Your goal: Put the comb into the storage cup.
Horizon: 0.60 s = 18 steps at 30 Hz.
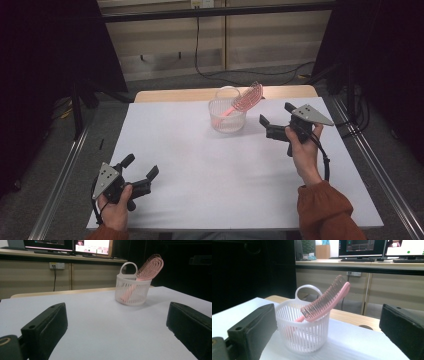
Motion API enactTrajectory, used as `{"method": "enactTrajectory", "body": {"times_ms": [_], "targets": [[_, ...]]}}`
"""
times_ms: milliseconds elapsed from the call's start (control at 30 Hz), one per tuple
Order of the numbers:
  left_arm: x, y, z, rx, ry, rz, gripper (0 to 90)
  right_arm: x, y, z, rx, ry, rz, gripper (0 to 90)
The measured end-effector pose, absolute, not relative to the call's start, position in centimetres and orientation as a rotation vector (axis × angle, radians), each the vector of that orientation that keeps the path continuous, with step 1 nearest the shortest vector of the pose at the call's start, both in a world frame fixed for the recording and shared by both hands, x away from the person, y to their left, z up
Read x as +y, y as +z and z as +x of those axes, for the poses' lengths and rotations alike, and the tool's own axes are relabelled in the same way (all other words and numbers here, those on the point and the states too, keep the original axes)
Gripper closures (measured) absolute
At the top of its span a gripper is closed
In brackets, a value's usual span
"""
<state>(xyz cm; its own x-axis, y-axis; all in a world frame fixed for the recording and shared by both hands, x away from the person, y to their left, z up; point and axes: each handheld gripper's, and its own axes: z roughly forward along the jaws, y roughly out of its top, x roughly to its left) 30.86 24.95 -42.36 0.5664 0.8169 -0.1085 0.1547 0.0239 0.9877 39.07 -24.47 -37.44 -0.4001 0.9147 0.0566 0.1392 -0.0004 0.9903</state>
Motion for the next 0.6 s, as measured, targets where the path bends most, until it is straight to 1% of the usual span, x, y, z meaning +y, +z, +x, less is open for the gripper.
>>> {"method": "enactTrajectory", "body": {"times_ms": [600], "targets": [[25.0,-42.1,30.7,0.916,0.651,1.473,3.5,-25.8,-38.2,35.2,1.598,1.373,1.082,0.0]]}}
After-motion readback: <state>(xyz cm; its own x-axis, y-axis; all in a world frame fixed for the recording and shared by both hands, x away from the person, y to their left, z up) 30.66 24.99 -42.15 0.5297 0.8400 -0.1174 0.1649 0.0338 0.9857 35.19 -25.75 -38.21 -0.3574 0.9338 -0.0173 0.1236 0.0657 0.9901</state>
